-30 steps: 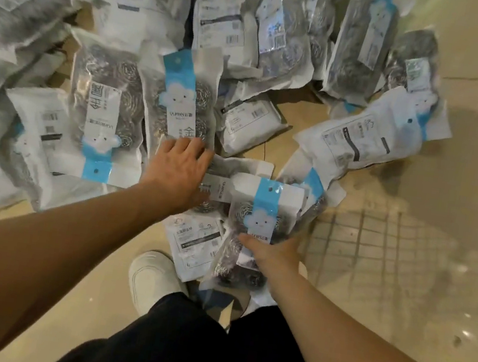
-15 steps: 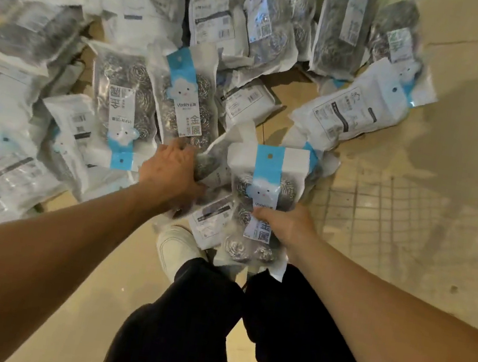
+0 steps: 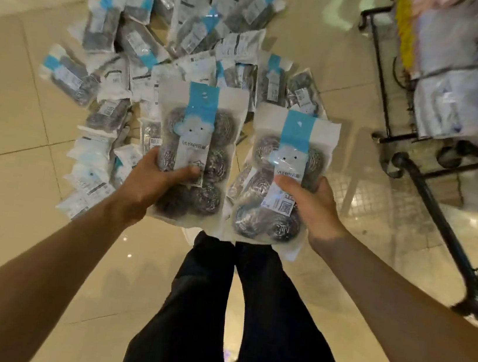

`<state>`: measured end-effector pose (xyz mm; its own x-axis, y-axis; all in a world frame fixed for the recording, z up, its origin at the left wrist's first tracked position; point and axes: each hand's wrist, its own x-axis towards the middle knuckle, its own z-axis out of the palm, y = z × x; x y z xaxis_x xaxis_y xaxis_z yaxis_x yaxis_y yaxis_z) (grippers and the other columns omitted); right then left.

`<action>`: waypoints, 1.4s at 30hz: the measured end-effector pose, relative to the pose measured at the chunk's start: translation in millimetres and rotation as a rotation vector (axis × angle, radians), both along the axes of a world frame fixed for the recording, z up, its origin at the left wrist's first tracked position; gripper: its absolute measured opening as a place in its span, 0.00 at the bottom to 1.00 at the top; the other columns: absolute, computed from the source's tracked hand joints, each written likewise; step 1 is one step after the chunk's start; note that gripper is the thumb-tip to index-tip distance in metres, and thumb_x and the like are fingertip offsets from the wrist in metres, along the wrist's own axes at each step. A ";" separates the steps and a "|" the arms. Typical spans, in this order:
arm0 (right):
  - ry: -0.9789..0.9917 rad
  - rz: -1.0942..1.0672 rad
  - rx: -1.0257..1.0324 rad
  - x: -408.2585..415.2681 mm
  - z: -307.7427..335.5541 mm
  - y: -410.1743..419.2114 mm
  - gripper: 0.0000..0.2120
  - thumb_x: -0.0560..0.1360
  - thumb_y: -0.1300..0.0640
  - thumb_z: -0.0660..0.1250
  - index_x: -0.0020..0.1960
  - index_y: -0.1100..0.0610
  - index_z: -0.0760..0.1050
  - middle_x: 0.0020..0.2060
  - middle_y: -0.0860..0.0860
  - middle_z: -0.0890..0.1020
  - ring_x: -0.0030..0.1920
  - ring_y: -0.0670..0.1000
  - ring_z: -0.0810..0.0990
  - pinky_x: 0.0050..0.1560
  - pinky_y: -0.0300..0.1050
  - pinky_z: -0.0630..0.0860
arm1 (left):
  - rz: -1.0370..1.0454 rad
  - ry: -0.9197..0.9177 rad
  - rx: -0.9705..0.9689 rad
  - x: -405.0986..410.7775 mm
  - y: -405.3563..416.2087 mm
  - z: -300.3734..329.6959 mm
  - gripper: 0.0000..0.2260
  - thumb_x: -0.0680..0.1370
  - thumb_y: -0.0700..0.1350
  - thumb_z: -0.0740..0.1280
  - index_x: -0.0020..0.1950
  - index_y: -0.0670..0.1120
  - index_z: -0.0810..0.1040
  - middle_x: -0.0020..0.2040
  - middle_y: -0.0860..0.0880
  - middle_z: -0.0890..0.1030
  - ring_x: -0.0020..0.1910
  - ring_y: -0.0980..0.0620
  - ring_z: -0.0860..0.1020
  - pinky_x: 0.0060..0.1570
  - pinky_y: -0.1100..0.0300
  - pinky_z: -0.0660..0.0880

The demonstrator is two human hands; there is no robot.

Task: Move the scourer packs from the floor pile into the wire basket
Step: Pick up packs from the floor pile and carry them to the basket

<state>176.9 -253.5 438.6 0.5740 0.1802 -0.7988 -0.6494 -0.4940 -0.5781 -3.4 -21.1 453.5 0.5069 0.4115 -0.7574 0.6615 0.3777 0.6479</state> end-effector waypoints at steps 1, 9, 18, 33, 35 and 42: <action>-0.018 -0.021 -0.001 -0.8 26.5 -6.5 0.37 0.58 0.44 0.85 0.61 0.54 0.76 0.55 0.52 0.88 0.52 0.52 0.89 0.60 0.58 0.85 | -0.007 -0.023 -0.004 0.7 -5.0 26.0 0.25 0.70 0.48 0.80 0.65 0.46 0.80 0.57 0.46 0.88 0.56 0.44 0.87 0.60 0.44 0.83; -0.073 -0.186 0.153 -23.6 171.2 -59.8 0.28 0.69 0.57 0.84 0.65 0.57 0.77 0.57 0.54 0.88 0.53 0.54 0.89 0.56 0.55 0.86 | -0.179 -0.187 -0.007 19.9 -36.9 169.4 0.26 0.71 0.50 0.81 0.67 0.46 0.79 0.56 0.45 0.88 0.55 0.43 0.87 0.61 0.40 0.81; -0.186 -0.543 0.157 -83.6 229.5 -136.6 0.30 0.66 0.56 0.86 0.65 0.57 0.81 0.55 0.54 0.89 0.55 0.58 0.88 0.61 0.61 0.83 | -0.491 -0.289 -0.164 56.5 -85.7 201.2 0.27 0.72 0.49 0.80 0.70 0.47 0.79 0.60 0.46 0.87 0.59 0.44 0.86 0.63 0.47 0.79; -0.255 -0.974 0.250 -59.7 273.8 -348.7 0.30 0.64 0.54 0.83 0.64 0.54 0.80 0.53 0.54 0.90 0.54 0.58 0.89 0.59 0.60 0.84 | -0.842 -0.312 -0.222 201.9 -298.8 237.2 0.35 0.62 0.52 0.83 0.68 0.46 0.80 0.58 0.44 0.88 0.57 0.43 0.87 0.59 0.44 0.83; -0.271 -0.998 0.249 -39.9 275.9 -389.5 0.33 0.63 0.53 0.83 0.66 0.54 0.79 0.54 0.54 0.89 0.55 0.59 0.89 0.61 0.62 0.83 | -0.856 -0.317 -0.202 231.3 -340.6 239.1 0.30 0.65 0.48 0.85 0.66 0.46 0.81 0.57 0.44 0.88 0.55 0.43 0.87 0.56 0.47 0.84; -0.319 -1.043 0.265 27.0 280.7 -488.2 0.24 0.70 0.56 0.81 0.64 0.53 0.78 0.50 0.54 0.90 0.49 0.57 0.90 0.50 0.56 0.86 | -0.936 -0.329 -0.130 310.5 -450.8 247.8 0.33 0.61 0.55 0.81 0.64 0.47 0.83 0.55 0.44 0.89 0.54 0.41 0.88 0.57 0.43 0.84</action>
